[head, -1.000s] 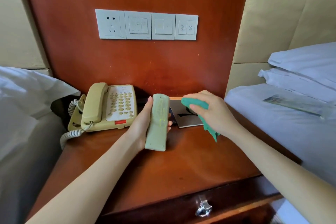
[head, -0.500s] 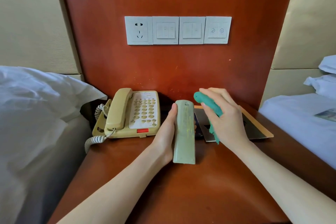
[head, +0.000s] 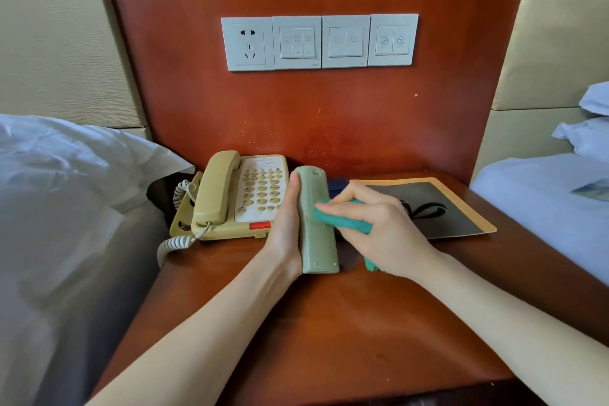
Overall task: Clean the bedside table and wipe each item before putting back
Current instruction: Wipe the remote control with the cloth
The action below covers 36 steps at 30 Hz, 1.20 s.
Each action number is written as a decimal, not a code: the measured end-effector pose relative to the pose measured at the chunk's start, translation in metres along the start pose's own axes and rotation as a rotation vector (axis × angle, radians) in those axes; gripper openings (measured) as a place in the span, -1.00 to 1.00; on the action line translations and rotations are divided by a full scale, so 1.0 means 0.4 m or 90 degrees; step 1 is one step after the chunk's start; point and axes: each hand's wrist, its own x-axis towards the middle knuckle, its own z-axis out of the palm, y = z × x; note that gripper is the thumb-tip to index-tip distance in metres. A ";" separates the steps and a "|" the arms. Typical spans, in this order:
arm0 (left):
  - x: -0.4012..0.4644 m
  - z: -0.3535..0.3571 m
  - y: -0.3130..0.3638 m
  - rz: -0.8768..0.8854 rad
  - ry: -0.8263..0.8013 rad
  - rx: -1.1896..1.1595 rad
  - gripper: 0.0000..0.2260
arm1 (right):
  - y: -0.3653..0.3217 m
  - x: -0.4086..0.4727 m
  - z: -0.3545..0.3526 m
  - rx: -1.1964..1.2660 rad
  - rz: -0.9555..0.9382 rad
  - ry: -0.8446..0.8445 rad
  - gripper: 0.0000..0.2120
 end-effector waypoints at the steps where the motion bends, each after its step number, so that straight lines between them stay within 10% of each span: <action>1: -0.001 -0.006 0.005 0.002 0.015 0.004 -0.40 | -0.002 -0.004 0.002 0.012 0.007 -0.023 -0.63; 24: -0.012 -0.009 0.019 0.125 0.089 -0.128 -0.44 | -0.050 -0.014 -0.013 -0.010 -0.033 -0.082 -0.70; 36: -0.016 0.051 -0.043 -0.012 -0.054 0.100 -0.46 | -0.004 0.013 -0.077 -0.043 0.059 0.260 -0.68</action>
